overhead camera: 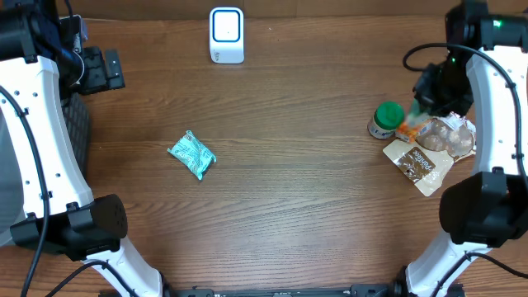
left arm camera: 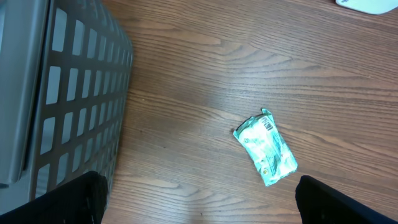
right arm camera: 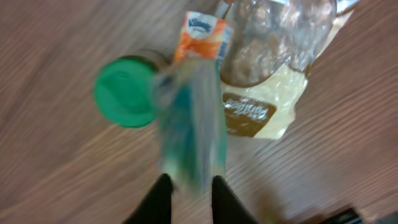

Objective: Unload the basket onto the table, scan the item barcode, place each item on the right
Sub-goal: 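Carry the teal pack right and set it down by the jar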

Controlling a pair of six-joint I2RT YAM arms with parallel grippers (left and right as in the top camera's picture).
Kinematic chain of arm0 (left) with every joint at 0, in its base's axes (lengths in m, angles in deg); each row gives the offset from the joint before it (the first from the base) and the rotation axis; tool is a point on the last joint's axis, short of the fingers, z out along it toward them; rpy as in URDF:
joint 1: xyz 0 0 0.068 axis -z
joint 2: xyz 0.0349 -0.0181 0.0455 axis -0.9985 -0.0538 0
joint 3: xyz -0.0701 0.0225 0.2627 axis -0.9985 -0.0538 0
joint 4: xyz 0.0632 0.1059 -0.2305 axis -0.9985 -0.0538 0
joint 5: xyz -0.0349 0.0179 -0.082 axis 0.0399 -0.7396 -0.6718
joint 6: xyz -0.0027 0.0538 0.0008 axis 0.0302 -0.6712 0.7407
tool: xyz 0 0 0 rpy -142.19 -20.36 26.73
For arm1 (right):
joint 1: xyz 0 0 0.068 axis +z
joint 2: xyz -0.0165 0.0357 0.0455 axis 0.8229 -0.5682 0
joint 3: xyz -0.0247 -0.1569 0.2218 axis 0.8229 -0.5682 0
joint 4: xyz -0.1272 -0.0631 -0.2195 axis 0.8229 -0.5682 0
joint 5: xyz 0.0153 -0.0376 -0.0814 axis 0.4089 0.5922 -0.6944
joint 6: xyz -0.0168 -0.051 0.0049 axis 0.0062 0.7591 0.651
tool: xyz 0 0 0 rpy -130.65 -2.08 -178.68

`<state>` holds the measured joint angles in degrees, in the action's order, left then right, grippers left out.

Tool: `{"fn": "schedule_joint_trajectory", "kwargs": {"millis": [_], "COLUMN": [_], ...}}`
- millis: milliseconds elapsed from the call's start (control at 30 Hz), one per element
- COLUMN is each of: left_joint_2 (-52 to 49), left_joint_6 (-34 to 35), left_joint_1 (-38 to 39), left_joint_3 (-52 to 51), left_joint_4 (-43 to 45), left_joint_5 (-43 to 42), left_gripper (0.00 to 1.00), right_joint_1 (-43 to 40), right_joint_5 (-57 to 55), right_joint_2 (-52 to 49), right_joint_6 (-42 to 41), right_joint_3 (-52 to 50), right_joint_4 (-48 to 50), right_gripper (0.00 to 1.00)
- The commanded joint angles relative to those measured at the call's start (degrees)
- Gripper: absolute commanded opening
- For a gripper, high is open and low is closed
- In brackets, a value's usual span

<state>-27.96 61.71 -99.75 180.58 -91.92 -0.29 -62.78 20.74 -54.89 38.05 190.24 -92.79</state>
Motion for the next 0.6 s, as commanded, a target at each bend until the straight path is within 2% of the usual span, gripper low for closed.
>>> {"fn": "schedule_joint_trajectory", "kwargs": {"millis": [0, 67, 100, 233, 367, 467, 567], "left_joint_2": [0.2, 0.2, 0.2, 0.2, 0.2, 0.2, 0.2], "left_joint_6": [-1.1, -1.1, -1.1, -1.1, -1.1, -1.1, -1.1], "left_joint_1": [0.1, 0.1, 0.1, 0.1, 0.1, 0.1, 0.1], "left_joint_3": [0.1, 0.1, 0.1, 0.1, 0.1, 0.1, 0.1], "left_joint_4": [0.0, 0.0, 0.0, 0.0, 0.0, 0.0, 0.0], "left_joint_5": [0.0, 0.0, 0.0, 0.0, 0.0, 0.0, 0.0], "left_gripper": [1.00, 1.00, 1.00, 0.99, 0.99, 1.00, 0.99], "right_joint_1": [-0.6, -0.6, -0.6, -0.3, 1.0, 3.9, 8.8], "right_joint_5": [-0.8, -0.8, -0.8, 3.8, 15.5, 24.7, 27.0], "right_joint_2": [0.1, 0.1, 0.1, 0.1, 0.1, 0.2, 0.1], "right_joint_6": [0.1, 0.1, 0.2, 4.9, 12.2, 15.7, 16.2], "right_joint_3": [-2.2, -2.7, -2.7, -2.0, -0.3, -0.2, -0.2], "right_joint_4": [1.6, 2.3, 2.7, 3.3, 4.0, 6.3, 9.1], "right_gripper": [0.33, 0.41, 0.42, 0.42, 0.41, 0.41, 0.42]}}
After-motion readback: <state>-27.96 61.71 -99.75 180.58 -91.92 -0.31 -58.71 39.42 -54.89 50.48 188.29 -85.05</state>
